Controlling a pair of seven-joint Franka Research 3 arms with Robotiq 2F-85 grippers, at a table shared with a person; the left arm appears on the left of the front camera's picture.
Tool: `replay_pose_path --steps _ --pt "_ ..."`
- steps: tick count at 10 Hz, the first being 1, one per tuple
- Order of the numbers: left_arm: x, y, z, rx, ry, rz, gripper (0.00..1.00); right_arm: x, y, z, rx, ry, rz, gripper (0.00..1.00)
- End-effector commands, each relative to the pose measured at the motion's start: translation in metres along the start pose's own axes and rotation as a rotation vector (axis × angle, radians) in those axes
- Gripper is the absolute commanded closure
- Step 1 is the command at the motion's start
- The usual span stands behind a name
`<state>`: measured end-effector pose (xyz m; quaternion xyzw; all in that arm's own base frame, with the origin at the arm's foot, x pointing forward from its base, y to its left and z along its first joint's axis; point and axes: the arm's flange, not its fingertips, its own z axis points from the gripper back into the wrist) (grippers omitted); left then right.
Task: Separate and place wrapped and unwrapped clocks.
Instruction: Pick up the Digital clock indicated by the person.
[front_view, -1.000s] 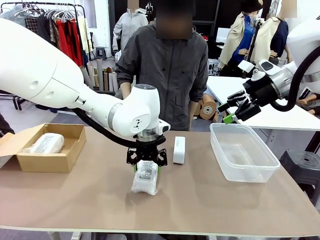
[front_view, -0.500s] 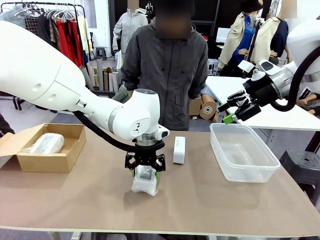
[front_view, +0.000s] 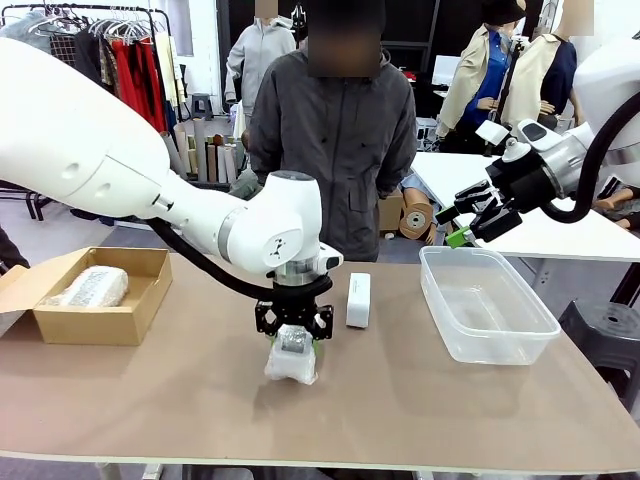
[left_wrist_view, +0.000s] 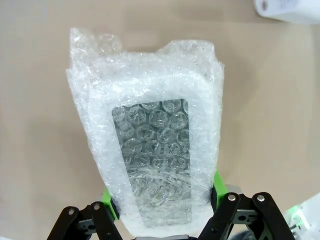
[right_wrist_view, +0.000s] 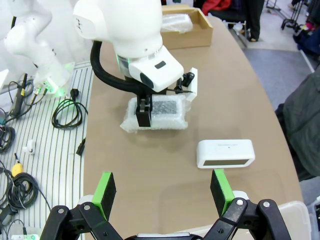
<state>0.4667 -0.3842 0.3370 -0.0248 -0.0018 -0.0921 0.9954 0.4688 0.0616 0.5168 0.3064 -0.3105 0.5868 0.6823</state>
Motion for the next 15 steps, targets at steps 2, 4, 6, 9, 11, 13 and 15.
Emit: replay_pose_path --steps 2,4,6,9,11,13,15 --pt "0.007 -0.006 0.067 -0.029 -0.006 -0.099 1.00 0.000 0.001 0.000 0.000 -0.001 0.004 0.00" --pt "0.019 -0.017 0.119 -0.013 0.030 -0.144 1.00 0.000 0.001 0.000 0.000 -0.001 0.004 0.00" --pt "0.036 -0.024 0.163 -0.031 0.064 -0.249 1.00 0.000 0.001 0.000 0.000 -0.001 0.004 0.00" --pt "0.052 -0.032 0.229 0.018 0.056 -0.288 1.00 0.000 0.001 0.000 0.000 -0.001 0.004 0.00" --pt "0.050 -0.036 0.258 0.035 0.031 -0.315 1.00 0.000 0.001 0.000 0.000 -0.001 0.004 0.00" --pt "0.042 -0.041 0.278 0.056 -0.004 -0.335 1.00 0.000 0.001 0.000 0.000 -0.001 0.004 0.00" --pt "0.034 -0.045 0.280 0.057 -0.017 -0.351 1.00 0.000 0.001 0.000 0.000 -0.001 0.004 0.00"
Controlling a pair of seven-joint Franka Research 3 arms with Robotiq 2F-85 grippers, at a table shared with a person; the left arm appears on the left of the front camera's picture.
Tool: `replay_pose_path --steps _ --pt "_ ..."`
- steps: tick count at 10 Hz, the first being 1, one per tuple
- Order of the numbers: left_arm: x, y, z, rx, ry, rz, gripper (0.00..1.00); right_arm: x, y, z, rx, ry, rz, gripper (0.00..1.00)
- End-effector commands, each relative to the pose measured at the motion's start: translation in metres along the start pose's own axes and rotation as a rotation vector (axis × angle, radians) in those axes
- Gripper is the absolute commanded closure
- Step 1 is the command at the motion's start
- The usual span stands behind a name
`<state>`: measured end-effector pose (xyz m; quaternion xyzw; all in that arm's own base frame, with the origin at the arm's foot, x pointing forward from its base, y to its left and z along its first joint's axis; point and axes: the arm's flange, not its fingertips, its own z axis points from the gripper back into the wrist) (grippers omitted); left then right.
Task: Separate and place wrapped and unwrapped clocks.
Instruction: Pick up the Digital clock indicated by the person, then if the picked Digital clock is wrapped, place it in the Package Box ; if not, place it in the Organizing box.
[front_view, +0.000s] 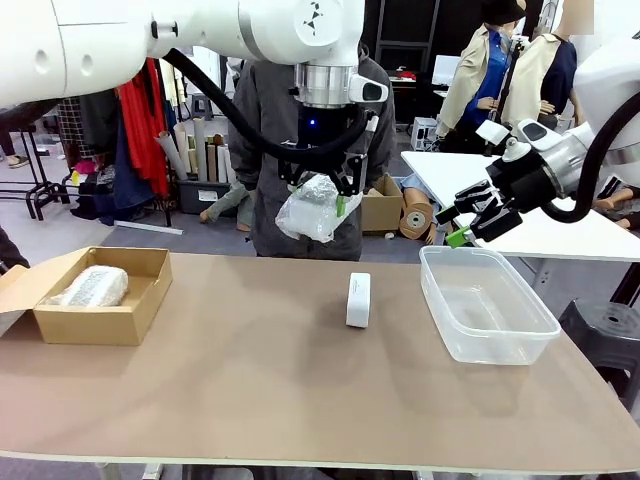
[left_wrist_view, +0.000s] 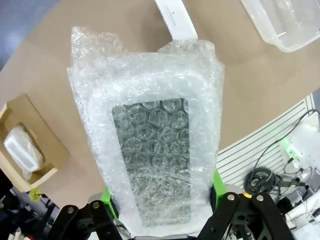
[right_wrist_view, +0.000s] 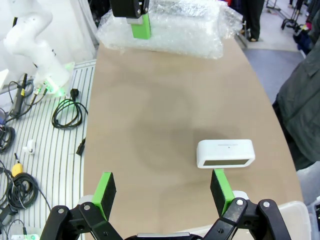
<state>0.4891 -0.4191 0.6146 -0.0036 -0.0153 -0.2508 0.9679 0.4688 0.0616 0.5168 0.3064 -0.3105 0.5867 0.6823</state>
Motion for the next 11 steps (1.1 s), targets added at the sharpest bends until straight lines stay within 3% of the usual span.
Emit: replay_pose_path --steps 1,9,10,11 --pt "0.001 0.004 -0.002 -0.004 0.005 0.008 1.00 0.000 0.001 0.000 0.000 -0.001 0.004 0.00" --pt "0.002 0.002 -0.006 0.001 0.010 0.004 1.00 0.000 0.001 0.000 0.000 -0.001 0.004 0.00" --pt "-0.010 0.010 0.012 0.019 0.034 -0.135 1.00 0.000 0.001 0.000 0.000 -0.001 0.004 0.00" --pt "-0.023 0.018 0.022 -0.003 0.030 -0.158 1.00 0.000 0.001 0.000 0.000 -0.001 0.004 0.00"
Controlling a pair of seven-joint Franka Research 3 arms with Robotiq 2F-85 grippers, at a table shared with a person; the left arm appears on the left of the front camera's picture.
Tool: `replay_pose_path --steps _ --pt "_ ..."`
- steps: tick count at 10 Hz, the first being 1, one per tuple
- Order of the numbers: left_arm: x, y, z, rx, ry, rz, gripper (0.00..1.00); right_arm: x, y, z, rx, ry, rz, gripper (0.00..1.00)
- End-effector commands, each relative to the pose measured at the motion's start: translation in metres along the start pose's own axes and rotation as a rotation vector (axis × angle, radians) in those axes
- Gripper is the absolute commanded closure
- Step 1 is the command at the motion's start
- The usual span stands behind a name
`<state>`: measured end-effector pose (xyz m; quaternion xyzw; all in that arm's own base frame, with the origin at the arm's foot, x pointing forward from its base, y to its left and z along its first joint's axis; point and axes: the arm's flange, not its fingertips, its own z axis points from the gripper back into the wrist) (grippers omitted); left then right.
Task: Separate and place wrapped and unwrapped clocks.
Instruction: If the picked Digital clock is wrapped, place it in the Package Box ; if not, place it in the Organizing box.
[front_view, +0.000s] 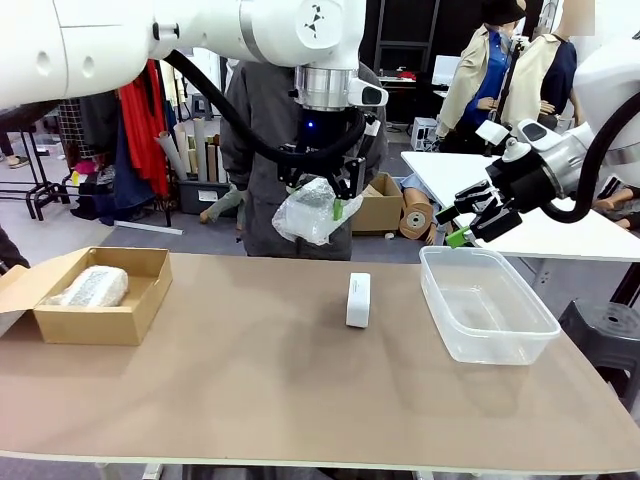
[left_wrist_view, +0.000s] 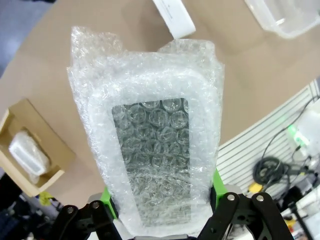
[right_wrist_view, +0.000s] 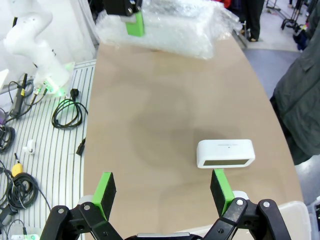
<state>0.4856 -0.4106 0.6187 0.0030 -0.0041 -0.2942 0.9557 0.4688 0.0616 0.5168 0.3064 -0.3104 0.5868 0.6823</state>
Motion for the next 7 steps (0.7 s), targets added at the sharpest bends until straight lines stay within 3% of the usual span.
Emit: replay_pose_path --steps 1,3,5,6,7 --pt "-0.033 0.025 0.034 -0.036 0.003 -0.080 1.00 0.000 0.001 0.000 0.000 -0.001 0.004 0.00" --pt "-0.067 0.038 0.057 -0.095 -0.062 -0.057 1.00 0.000 0.001 0.000 0.000 -0.001 0.004 0.00" --pt "-0.101 0.070 0.080 -0.030 -0.092 0.029 1.00 0.000 0.001 0.000 0.000 -0.001 0.004 0.00" --pt "-0.141 0.106 0.094 0.062 -0.087 0.162 1.00 0.000 0.001 0.000 0.000 -0.001 0.004 0.00" --pt "-0.143 0.110 0.094 0.069 -0.081 0.172 1.00 0.000 0.001 0.000 0.000 -0.001 0.004 0.00"
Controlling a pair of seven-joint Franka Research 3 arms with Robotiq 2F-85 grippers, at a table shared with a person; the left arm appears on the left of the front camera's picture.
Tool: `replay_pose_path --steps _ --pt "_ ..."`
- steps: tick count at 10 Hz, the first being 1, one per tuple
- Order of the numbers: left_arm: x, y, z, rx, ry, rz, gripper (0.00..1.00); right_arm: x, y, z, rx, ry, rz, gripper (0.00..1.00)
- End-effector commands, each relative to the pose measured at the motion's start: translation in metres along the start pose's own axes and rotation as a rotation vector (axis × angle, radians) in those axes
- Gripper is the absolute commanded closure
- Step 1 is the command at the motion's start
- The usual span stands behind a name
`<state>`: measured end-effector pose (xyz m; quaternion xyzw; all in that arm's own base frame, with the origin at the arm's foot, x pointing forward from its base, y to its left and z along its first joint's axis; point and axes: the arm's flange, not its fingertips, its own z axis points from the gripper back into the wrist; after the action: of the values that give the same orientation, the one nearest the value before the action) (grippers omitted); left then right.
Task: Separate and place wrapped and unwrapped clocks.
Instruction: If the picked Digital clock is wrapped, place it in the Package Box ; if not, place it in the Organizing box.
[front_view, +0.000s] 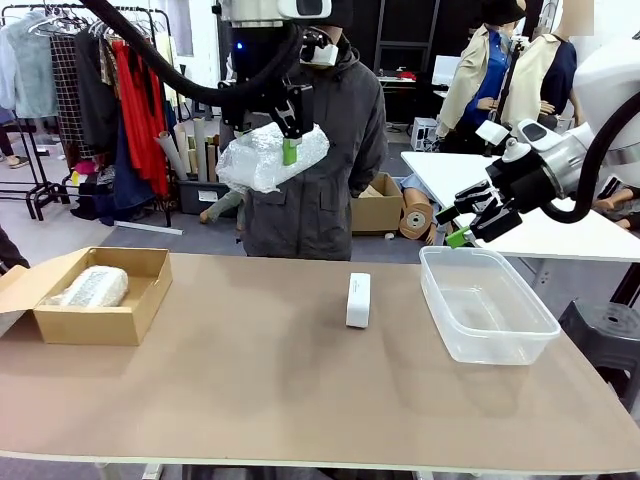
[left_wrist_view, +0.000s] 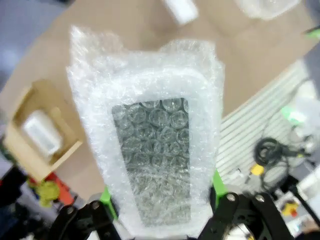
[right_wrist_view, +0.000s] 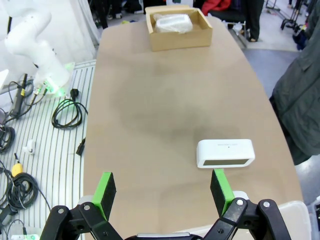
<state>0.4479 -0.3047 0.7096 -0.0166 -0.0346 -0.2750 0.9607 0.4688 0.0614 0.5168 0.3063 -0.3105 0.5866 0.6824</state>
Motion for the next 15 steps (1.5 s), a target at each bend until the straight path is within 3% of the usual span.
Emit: replay_pose_path --steps 1,3,7,9,10,15 --pt "-0.051 0.045 0.007 0.092 -0.015 0.129 1.00 0.000 0.001 0.000 0.000 -0.001 0.004 0.00" --pt "-0.063 0.069 -0.003 0.305 0.088 0.211 1.00 0.000 0.001 0.000 0.000 -0.001 0.004 0.00" --pt "-0.075 0.090 -0.033 0.323 -0.003 0.337 1.00 0.000 0.001 0.000 0.000 -0.001 0.004 0.00" --pt "-0.061 0.078 -0.032 0.380 -0.133 0.451 1.00 0.000 0.001 0.000 0.000 -0.001 0.004 0.00" --pt "-0.060 0.091 -0.030 0.318 0.007 0.343 1.00 0.000 0.001 0.000 0.000 -0.001 0.004 0.00" --pt "-0.058 0.086 -0.036 0.325 0.003 0.357 1.00 0.000 0.001 0.000 0.000 -0.001 0.004 0.00"
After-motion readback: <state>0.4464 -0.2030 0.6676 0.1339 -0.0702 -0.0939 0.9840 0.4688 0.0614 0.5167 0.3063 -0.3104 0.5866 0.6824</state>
